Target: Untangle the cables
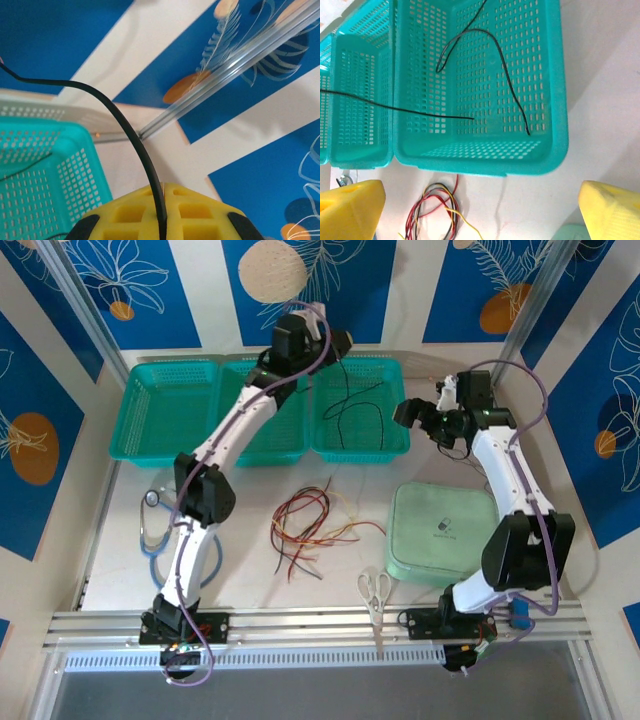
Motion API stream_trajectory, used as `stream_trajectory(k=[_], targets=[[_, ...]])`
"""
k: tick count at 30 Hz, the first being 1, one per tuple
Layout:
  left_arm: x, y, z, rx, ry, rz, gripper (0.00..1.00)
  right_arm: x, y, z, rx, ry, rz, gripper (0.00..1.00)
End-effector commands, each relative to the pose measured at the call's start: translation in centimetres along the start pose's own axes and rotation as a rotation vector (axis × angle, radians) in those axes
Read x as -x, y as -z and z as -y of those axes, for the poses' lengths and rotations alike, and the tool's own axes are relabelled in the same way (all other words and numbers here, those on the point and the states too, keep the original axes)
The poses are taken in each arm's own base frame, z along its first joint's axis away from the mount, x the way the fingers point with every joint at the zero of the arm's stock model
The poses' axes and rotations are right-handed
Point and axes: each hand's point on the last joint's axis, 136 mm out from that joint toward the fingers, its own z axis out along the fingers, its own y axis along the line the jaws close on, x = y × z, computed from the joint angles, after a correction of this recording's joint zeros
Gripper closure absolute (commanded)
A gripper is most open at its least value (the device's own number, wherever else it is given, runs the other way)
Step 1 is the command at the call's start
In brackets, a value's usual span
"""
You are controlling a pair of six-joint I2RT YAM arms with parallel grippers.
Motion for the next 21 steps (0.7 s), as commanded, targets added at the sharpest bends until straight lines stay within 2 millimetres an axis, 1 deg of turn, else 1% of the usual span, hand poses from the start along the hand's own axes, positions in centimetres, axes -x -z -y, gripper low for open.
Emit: stream_trajectory(k=[1,3,5,7,9,10,12,14,16,17,19,21], targets=[[-4.9,-3.0,-2.9,0.061,-0.033,-0.063,1.0,-0.9,0.9,-0.7,0.04,-0.001,0.011,0.01],[-7.5,-4.1,-5.5,0.124,-0.013,-0.111,1.0,-1.5,1.1,-0.6,0.047,-0.01,0.013,0.01],[-10.1,-4.9,-7.5,0.158,0.019,-0.167,1.0,-1.9,1.2,-0.6,0.049,-0.014,0.011,0.01],[-12.8,-5.3,-10.2,0.23,0.045,-0.226,1.0,-2.2,1.1,-0.3,0.047,-0.018,0.005,0.01],[-14.9,-5.5,-12.5,0.285,0.075,-0.269,1.0,-2.5,0.9,-0.2,0.051,-0.021,-0.001,0.01],[-15.9,-5.7,-13.5,0.3,0.097,-0.286,1.0,-2.7,0.8,0.0,0.049,-0.022,-0.003,0.01],[-17.5,-6.2,-14.8,0.315,0.129,-0.328,1.0,-2.9,0.6,0.3,0.044,-0.028,-0.008,0.01],[-18.3,-6.5,-15.5,0.333,0.143,-0.357,1.0,-2.9,0.5,0.7,0.037,-0.034,-0.01,0.01],[-18.8,-6.5,-15.8,0.336,0.156,-0.366,1.0,-3.0,0.5,0.8,0.032,-0.032,-0.011,0.01],[-18.7,-6.4,-15.8,0.337,0.157,-0.365,0.97,-3.0,0.5,0.8,0.031,-0.031,-0.01,0.01],[-18.4,-6.2,-15.2,0.333,0.143,-0.358,0.69,-2.9,0.6,0.8,0.028,-0.027,-0.007,0.01],[-17.2,-5.8,-13.9,0.323,0.1,-0.331,0.64,-2.9,0.6,0.8,0.029,-0.024,-0.004,0.01]])
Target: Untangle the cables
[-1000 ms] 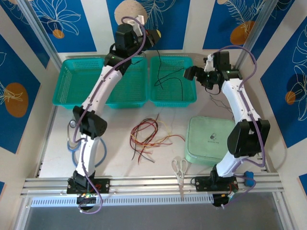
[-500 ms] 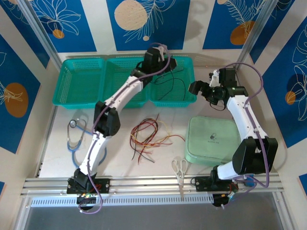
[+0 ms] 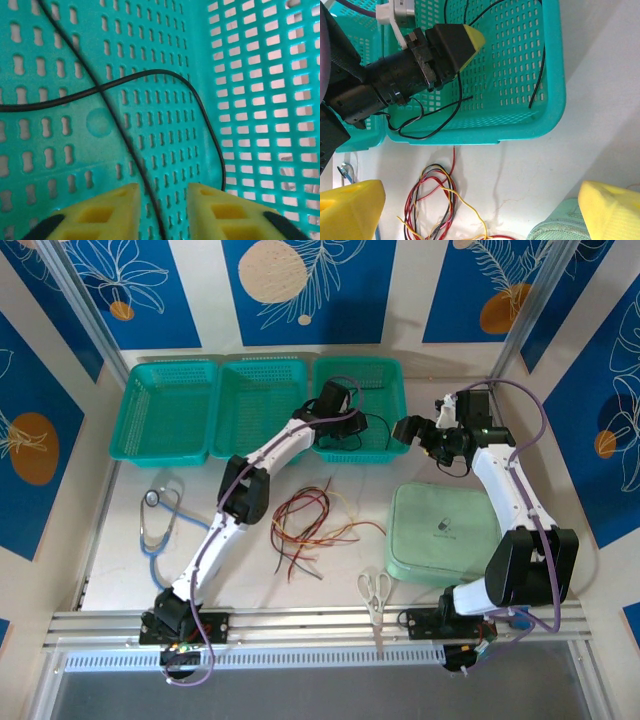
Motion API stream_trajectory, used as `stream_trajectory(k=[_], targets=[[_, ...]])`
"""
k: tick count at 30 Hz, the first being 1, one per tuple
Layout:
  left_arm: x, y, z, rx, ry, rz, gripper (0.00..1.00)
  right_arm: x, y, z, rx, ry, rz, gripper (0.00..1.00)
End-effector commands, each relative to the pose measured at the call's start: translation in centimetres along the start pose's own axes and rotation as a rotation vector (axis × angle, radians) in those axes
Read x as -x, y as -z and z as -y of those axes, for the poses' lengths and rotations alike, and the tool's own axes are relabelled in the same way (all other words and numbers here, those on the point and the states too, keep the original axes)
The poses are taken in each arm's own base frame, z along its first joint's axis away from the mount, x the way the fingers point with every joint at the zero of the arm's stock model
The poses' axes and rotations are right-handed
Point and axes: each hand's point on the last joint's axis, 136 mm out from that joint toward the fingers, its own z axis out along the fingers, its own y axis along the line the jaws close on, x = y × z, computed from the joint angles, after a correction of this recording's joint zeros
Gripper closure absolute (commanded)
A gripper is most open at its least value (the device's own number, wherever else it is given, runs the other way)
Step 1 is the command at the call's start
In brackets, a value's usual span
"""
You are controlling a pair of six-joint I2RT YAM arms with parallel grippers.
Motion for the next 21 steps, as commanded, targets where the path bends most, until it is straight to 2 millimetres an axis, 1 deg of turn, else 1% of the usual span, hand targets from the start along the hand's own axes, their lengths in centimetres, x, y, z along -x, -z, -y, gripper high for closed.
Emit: stream_trajectory(k=[1,3,5,7,8,9,13,16,18,21], targets=[[2.8,4.0,4.2,-0.037,-0.068,0.095,0.59,0.3,0.8,-0.5,0.02,0.013,0.023,0.01],[3.9,5.7,5.8,-0.041,-0.1,0.141,0.51,0.3,0.7,-0.6,0.025,0.014,0.021,0.01],[4.7,6.9,6.8,-0.043,-0.104,0.17,0.45,0.4,0.8,-0.6,0.028,0.013,0.021,0.01],[5.3,7.9,7.2,-0.026,-0.107,0.19,0.36,0.6,0.9,-0.8,0.033,0.012,0.028,0.01],[5.4,8.4,7.1,-0.012,-0.104,0.193,0.3,0.5,0.9,-0.9,0.039,0.007,0.027,0.01],[5.5,8.8,7.2,-0.004,-0.1,0.196,0.26,0.6,1.0,-1.0,0.051,0.003,0.027,0.01],[5.7,10.4,8.3,0.009,-0.135,0.227,0.24,0.5,1.2,-0.9,0.058,-0.007,0.017,0.01],[6.4,12.5,10.2,-0.01,-0.171,0.261,0.23,0.2,1.1,-0.8,0.07,-0.025,0.014,0.01],[6.9,14.7,11.8,-0.037,-0.188,0.279,0.23,-0.3,0.6,-0.6,0.083,-0.059,-0.012,0.01],[7.1,18.3,13.4,-0.046,-0.223,0.291,0.23,-1.0,-0.1,-0.5,0.089,-0.084,-0.058,0.0]])
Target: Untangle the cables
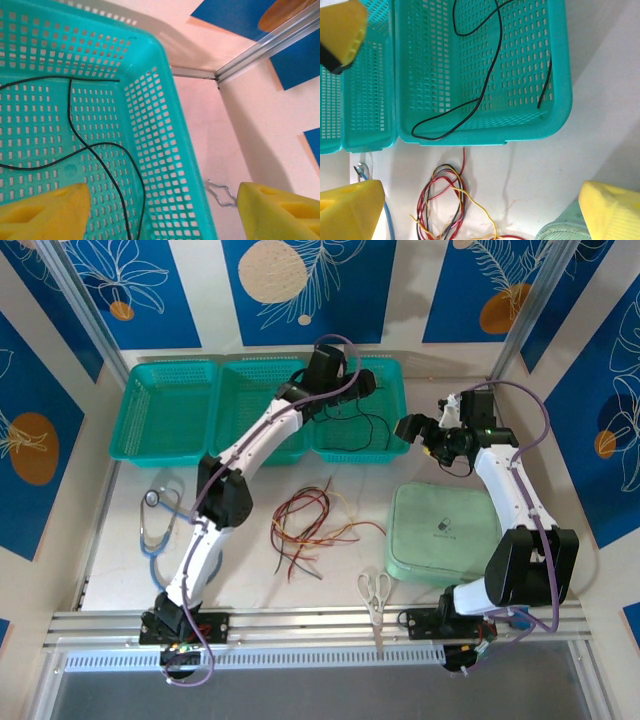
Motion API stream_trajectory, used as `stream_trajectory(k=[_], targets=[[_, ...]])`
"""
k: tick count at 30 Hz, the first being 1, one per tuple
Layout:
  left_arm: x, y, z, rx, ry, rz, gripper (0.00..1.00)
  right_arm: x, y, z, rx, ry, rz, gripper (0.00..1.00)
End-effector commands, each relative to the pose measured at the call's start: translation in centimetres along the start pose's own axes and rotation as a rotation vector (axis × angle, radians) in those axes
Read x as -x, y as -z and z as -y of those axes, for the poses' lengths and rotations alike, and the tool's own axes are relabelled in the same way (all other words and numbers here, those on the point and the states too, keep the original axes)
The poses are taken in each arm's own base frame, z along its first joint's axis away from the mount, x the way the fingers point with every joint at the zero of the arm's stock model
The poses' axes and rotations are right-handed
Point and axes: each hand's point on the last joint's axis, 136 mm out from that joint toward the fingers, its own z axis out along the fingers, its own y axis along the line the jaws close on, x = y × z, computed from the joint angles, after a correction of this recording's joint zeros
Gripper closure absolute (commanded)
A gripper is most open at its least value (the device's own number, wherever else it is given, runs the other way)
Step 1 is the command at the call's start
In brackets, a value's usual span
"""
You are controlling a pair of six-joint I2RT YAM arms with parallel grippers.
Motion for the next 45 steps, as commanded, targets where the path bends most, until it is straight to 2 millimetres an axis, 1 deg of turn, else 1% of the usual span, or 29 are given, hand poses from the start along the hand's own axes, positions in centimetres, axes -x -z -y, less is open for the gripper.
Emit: stream_trajectory(k=[1,4,6,8,10,12,15,16,18,19,21,23,24,26,28,32,36,39,45], targets=[[2.6,5.9,3.3,-0.019,-0.072,0.043,0.23,-1.4,-0.3,-0.4,0.037,-0.047,-0.062,0.0],[2.1,9.2,3.2,0.007,-0.103,0.005,0.22,-2.3,-0.6,-0.6,0.018,-0.042,-0.081,0.04],[0.8,11.2,2.6,0.031,-0.129,-0.042,0.22,-3.2,-1.1,-0.9,-0.003,-0.014,-0.1,0.09],[-0.7,13.0,1.5,0.06,-0.14,-0.087,0.23,-4.4,-1.7,-1.6,-0.015,0.013,-0.126,0.15],[-2.4,14.6,0.2,0.079,-0.133,-0.136,0.22,-5.9,-2.4,-2.5,-0.011,0.033,-0.16,0.19],[-4.2,16.3,-1.2,0.089,-0.108,-0.178,0.22,-7.4,-3.1,-3.6,0.008,0.05,-0.199,0.2],[-6.8,19.1,-3.1,0.117,-0.084,-0.219,0.22,-9.4,-3.8,-4.4,0.014,0.04,-0.256,0.24],[-7.8,19.8,-3.8,0.132,-0.079,-0.234,0.22,-10.0,-4.1,-4.6,0.012,0.037,-0.272,0.25],[-10.4,21.4,-5.4,0.161,-0.056,-0.274,0.22,-11.6,-4.8,-4.5,-0.018,0.044,-0.304,0.32],[-11.5,22.0,-6.3,0.175,-0.044,-0.29,0.22,-12.2,-5.2,-4.4,-0.039,0.063,-0.318,0.33],[-14.1,23.3,-8.0,0.205,-0.012,-0.325,0.22,-13.5,-6.3,-3.6,-0.108,0.122,-0.348,0.37],[-16.2,24.2,-9.0,0.205,0.022,-0.348,0.23,-14.6,-7.2,-3.3,-0.131,0.173,-0.381,0.38],[-17.0,24.6,-9.4,0.2,0.038,-0.351,0.24,-15.1,-7.7,-3.6,-0.112,0.202,-0.399,0.39],[-18.3,25.3,-10.4,0.215,0.061,-0.355,0.25,-15.7,-8.6,-3.8,-0.09,0.258,-0.401,0.42],[-19.4,25.8,-11.2,0.23,0.073,-0.355,0.26,-16.3,-9.6,-3.6,-0.099,0.309,-0.399,0.44],[-20.8,26.7,-12.8,0.266,0.09,-0.348,0.27,-17.2,-11.7,-2.9,-0.148,0.364,-0.436,0.47],[-22.1,26.9,-13.7,0.271,0.124,-0.364,0.27,-17.7,-13.5,-2.5,-0.195,0.438,-0.445,0.52],[-22.8,27.0,-14.1,0.277,0.132,-0.38,0.27,-18.0,-14.2,-1.9,-0.241,0.496,-0.45,0.55],[-23.3,27.0,-14.6,0.289,0.138,-0.392,0.28,-18.3,-15.3,-1.4,-0.271,0.547,-0.451,0.64]])
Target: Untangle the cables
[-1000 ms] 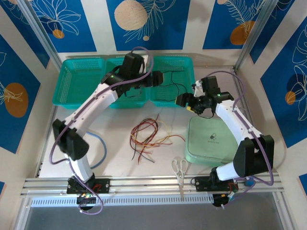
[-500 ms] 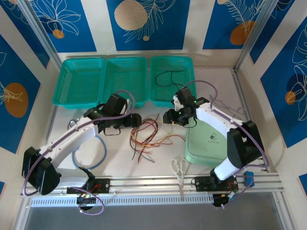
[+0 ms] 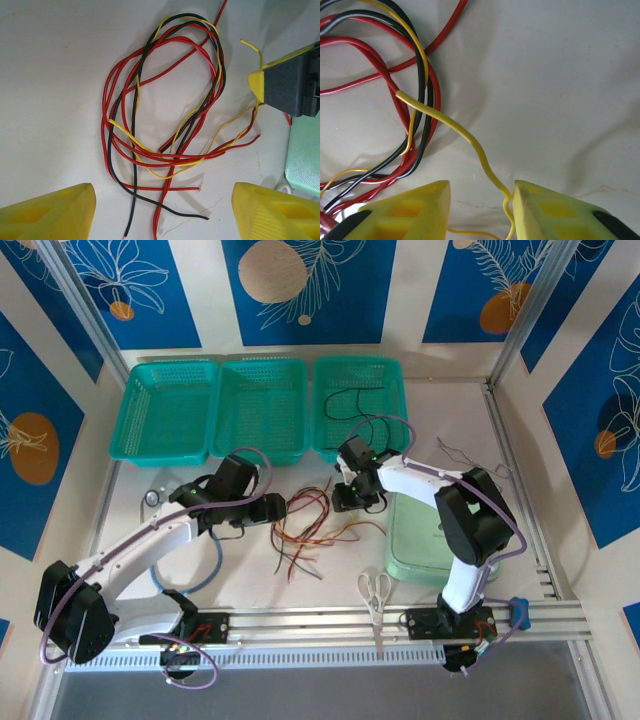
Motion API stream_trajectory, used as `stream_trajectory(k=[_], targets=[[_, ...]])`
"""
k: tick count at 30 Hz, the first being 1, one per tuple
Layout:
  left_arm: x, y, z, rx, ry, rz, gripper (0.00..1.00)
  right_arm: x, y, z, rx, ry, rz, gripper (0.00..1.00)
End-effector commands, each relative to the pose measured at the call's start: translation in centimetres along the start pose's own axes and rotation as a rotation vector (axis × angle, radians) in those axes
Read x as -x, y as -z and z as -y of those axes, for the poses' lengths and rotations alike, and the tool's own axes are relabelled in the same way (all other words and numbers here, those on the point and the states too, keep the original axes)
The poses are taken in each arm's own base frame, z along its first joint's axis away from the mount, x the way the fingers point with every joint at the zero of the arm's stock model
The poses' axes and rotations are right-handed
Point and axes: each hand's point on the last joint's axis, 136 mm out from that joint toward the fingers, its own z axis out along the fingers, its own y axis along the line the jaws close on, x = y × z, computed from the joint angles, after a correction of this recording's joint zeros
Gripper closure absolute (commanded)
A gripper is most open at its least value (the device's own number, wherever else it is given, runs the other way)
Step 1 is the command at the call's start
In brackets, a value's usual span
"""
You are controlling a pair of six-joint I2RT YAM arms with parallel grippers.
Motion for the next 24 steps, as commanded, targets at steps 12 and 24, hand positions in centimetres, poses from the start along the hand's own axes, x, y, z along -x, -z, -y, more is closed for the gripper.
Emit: stream_trajectory(k=[12,24], targets=[[0.0,-0.3,0.0,-0.016,0.028,-0.004,0.29,1.6,-0.9,0.4,-0.064,0.103,0.038,0.78],[0.3,-0.4,0.4,-0.024,0.026,-0.015,0.29,2.1,2.3,-0.5,-0.174,0.202,0.136,1.0]])
